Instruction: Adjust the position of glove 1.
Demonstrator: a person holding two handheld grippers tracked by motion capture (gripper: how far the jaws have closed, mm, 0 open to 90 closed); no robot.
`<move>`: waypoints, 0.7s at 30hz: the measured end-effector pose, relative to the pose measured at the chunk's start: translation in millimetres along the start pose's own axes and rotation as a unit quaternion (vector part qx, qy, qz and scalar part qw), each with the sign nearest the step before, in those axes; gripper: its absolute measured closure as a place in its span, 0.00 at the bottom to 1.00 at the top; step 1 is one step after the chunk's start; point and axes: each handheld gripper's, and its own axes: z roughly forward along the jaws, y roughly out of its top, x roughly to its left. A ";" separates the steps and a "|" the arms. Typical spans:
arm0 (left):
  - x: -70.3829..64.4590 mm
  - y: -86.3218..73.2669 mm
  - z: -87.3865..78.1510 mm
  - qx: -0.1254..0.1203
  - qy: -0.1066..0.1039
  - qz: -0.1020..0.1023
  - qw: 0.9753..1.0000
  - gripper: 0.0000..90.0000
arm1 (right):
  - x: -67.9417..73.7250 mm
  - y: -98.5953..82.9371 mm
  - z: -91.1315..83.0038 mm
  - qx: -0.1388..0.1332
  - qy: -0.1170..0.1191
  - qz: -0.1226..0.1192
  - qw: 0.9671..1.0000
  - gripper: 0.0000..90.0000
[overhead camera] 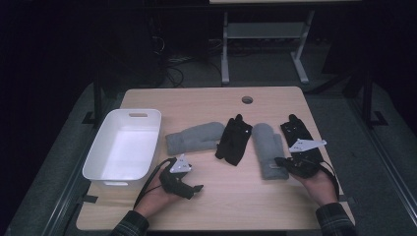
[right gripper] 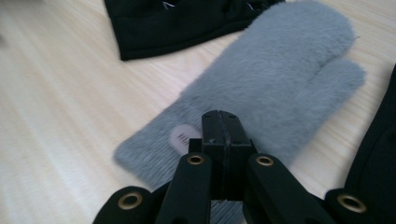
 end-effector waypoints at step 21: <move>0.2 0.0 0.0 0.000 -0.001 0.001 1.000 0.13 | 4.2 -7.8 12.3 0.026 0.020 0.007 0.999 1.00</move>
